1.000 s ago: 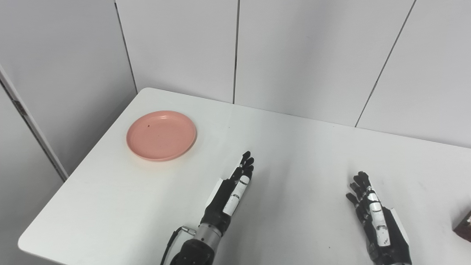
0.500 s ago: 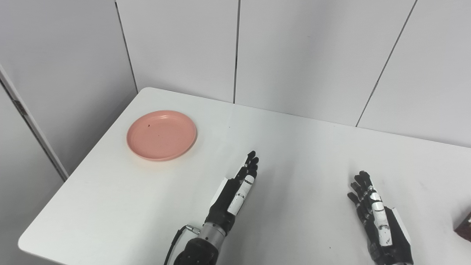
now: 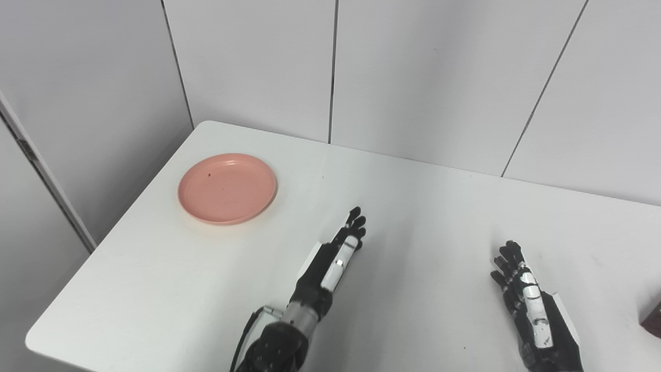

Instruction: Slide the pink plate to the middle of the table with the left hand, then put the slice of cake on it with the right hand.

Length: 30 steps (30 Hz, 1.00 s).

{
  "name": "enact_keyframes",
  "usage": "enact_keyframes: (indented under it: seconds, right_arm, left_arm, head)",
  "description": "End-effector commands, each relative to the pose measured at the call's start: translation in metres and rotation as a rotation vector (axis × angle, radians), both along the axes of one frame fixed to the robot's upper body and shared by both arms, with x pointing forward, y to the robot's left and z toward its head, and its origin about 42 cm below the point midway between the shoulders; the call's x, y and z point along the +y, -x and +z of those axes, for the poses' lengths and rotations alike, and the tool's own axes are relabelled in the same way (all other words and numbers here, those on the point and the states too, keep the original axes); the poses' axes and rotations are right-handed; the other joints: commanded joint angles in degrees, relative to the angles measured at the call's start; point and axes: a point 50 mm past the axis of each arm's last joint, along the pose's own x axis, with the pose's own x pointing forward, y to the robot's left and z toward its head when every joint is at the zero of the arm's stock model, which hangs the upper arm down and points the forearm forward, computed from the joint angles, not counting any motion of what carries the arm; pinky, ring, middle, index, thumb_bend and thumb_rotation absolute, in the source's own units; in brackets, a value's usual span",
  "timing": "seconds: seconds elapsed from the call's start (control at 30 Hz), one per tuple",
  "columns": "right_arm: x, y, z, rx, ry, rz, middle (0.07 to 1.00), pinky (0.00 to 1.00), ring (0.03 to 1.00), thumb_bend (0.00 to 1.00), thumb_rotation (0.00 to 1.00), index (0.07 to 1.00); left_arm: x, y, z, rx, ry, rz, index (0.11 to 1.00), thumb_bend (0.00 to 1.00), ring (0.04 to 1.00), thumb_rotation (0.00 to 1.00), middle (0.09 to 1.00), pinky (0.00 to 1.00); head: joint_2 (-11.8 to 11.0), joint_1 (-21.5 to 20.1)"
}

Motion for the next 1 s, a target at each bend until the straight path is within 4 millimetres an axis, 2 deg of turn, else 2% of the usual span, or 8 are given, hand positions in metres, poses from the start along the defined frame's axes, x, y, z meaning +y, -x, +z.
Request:
enact_keyframes:
  seconds: [0.0,0.13,0.23,0.33,0.43,0.7,0.97]
  right_arm:
    - [-0.012,0.004,-0.007,0.041,0.024,-0.029,1.000,1.00,0.999,0.26,1.00,1.000]
    - [-0.013,0.004,-0.007,0.037,0.031,-0.027,1.000,1.00,0.998,0.25,1.00,1.000]
    - [-0.015,0.005,-0.007,0.046,0.032,-0.023,1.000,1.00,1.000,0.25,1.00,1.000]
    - [-0.016,0.005,-0.007,0.050,0.032,-0.022,1.000,1.00,1.000,0.25,1.00,1.000]
    - [-0.018,0.004,-0.006,0.054,0.023,-0.030,1.000,1.00,0.999,0.25,1.00,1.000]
    - [-0.025,0.002,-0.006,0.054,0.027,-0.034,1.000,1.00,0.998,0.22,1.00,1.000]
    - [-0.030,-0.003,-0.008,0.062,0.029,-0.024,1.000,1.00,1.000,0.21,1.00,1.000]
  left_arm:
    - [-0.003,-0.015,0.046,-0.127,0.048,-0.039,0.976,0.42,0.955,1.00,0.973,0.96]
    - [0.003,-0.023,0.088,-0.203,0.084,-0.045,0.935,0.46,0.925,1.00,0.940,0.93]
    - [0.012,-0.021,0.117,-0.272,0.088,-0.024,0.917,0.45,0.909,1.00,0.923,0.91]
    - [0.022,-0.017,0.135,-0.323,0.087,0.016,0.912,0.45,0.911,1.00,0.919,0.91]
    - [0.044,-0.013,0.154,-0.401,0.096,0.104,0.902,0.42,0.902,1.00,0.913,0.91]
    - [0.095,-0.008,0.177,-0.507,0.145,0.273,0.913,0.38,0.910,1.00,0.920,0.90]
    - [0.145,-0.002,0.181,-0.562,0.144,0.442,0.917,0.39,0.914,1.00,0.924,0.89]
  head:
    - [0.0,0.1]
    - [-0.4,0.5]
    - [-0.6,1.0]
    - [-0.6,1.5]
    - [-0.7,2.3]
    - [-0.8,3.8]
    - [-1.5,4.6]
